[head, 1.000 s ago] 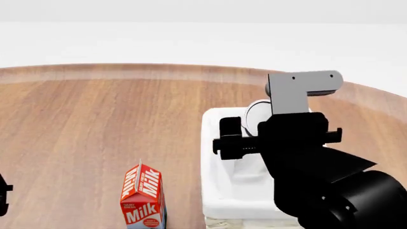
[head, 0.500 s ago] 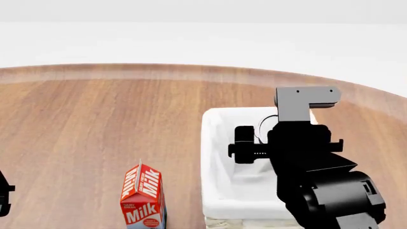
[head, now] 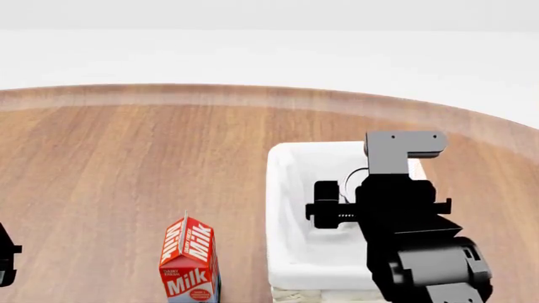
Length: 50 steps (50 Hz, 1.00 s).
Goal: Pick up the alphabet soup and the tomato sauce, and put them in the basket.
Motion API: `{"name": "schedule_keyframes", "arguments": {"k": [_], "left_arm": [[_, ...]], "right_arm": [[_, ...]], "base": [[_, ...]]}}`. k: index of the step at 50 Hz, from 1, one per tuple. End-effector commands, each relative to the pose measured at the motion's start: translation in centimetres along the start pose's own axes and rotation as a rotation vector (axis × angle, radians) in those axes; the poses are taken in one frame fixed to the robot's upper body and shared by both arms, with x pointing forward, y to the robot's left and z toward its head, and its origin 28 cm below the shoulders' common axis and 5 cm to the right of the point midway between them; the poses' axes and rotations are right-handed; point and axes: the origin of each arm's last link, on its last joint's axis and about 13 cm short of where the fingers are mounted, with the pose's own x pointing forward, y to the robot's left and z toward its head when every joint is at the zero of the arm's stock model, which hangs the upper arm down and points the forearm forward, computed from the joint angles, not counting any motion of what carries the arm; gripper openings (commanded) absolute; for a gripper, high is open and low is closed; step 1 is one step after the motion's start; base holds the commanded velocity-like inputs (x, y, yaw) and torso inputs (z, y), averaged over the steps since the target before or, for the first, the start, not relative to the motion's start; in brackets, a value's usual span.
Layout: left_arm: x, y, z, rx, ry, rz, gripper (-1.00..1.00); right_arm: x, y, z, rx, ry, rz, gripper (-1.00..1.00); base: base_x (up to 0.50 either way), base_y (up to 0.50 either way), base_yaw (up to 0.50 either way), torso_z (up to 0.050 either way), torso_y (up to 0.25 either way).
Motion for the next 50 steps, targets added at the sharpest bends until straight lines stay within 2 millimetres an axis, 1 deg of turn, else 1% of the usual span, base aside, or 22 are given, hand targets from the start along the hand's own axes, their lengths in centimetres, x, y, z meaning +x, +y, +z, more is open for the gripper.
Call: {"name": "schedule_keyframes", "arguments": {"k": [1, 22, 23, 32, 38, 42, 44, 49, 50], "left_arm": [[0.0, 0.0, -0.1, 0.001, 0.002, 0.0, 1.0], [0.0, -0.1, 0.0, 0.005, 0.001, -0.005, 1.0], [0.0, -0.1, 0.0, 0.004, 0.0, -0.004, 1.0], [-0.1, -0.1, 0.0, 0.003, 0.001, -0.005, 1.0], [0.0, -0.2, 0.1, 0.0, -0.002, -0.008, 1.0], [0.0, -0.1, -0.1, 0.0, 0.002, -0.007, 1.0], [0.0, -0.1, -0.1, 0.0, 0.003, -0.005, 1.0], [-0.1, -0.1, -0.1, 0.001, 0.004, -0.007, 1.0], [-0.1, -0.1, -0.2, 0.0, 0.005, -0.006, 1.0]], "right_arm": [[0.4, 0.0, 0.2, -0.032, -0.023, 0.01, -1.0], [0.3, -0.1, 0.3, -0.029, -0.022, 0.01, -1.0], [0.4, -0.1, 0.2, -0.019, -0.007, 0.017, 1.0], [0.4, 0.0, 0.2, -0.026, -0.009, 0.021, 1.0], [-0.2, 0.0, 0.6, -0.041, -0.017, 0.02, 1.0], [-1.5, -0.1, 1.9, -0.064, -0.046, 0.029, 1.0], [-2.7, -0.2, 3.2, -0.079, -0.076, 0.035, 1.0], [-5.2, -0.4, 5.2, -0.101, -0.127, 0.046, 1.0], [-6.2, -0.4, 5.9, -0.11, -0.144, 0.051, 1.0]], "base": [[0.0, 0.0, 0.0, 0.0, 0.0], [0.0, 0.0, 0.0, 0.0, 0.001], [0.0, 0.0, 0.0, 0.0, 0.0], [0.0, 0.0, 0.0, 0.0, 0.0], [0.0, 0.0, 0.0, 0.0, 0.0], [0.0, 0.0, 0.0, 0.0, 0.0], [0.0, 0.0, 0.0, 0.0, 0.0], [0.0, 0.0, 0.0, 0.0, 0.0], [0.0, 0.0, 0.0, 0.0, 0.0]]}}
